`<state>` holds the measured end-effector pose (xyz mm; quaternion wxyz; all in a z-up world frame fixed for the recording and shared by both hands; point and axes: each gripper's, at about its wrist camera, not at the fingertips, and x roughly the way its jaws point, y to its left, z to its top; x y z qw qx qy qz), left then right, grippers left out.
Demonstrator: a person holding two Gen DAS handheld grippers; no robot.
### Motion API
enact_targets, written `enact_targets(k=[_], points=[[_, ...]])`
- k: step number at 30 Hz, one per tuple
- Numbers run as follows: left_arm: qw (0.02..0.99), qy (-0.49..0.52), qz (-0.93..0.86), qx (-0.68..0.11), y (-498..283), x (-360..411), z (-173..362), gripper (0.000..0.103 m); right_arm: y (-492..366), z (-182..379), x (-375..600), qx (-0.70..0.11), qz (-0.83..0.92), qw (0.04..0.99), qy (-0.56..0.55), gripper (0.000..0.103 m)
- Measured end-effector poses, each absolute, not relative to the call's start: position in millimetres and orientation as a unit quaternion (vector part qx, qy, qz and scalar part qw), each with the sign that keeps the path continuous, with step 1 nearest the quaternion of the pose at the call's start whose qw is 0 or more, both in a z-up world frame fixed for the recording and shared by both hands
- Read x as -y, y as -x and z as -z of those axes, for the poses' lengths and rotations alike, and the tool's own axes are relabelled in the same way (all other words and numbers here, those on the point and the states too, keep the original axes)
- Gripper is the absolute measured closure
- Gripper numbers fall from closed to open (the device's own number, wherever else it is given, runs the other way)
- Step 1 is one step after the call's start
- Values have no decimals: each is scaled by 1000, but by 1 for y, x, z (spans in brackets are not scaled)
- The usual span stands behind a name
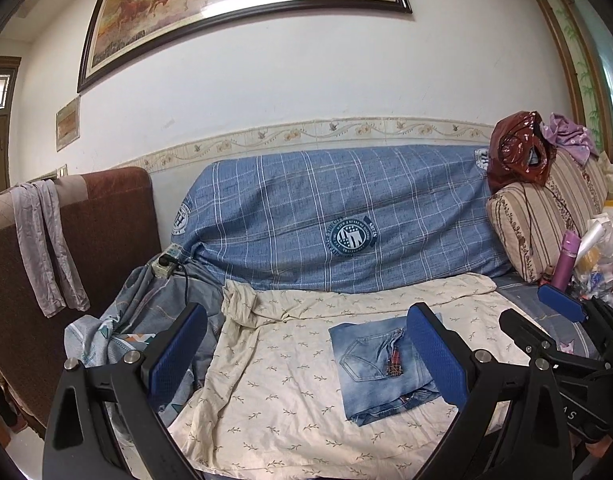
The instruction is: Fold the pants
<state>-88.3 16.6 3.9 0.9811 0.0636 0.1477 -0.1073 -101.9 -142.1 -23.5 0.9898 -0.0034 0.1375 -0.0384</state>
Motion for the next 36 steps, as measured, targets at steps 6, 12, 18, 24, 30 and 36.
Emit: enact_targets(k=[6,12,18,24,30,36], points=[[984,-62,102,-129,110,-25,-16,3,118,13,134,-126,30,991,-10,32],[986,-62,95,-119,125,-25,-19,3,134,8,129,-107,26,994,-5,32],[984,-65,99,-131,132,-21,-14,3,154,13,129,-92,25,995,8,31],[981,-84,110,-139,142,-12,-9,3,171,15,131,-85,25,996,7,31],[979,-88,117,-139,150,-10,-12,3,179,12,133,-84,28,996,2,30],[978,-91,120,-142,153,-11,-12,3,184,11,133,-84,33,996,1,28]])
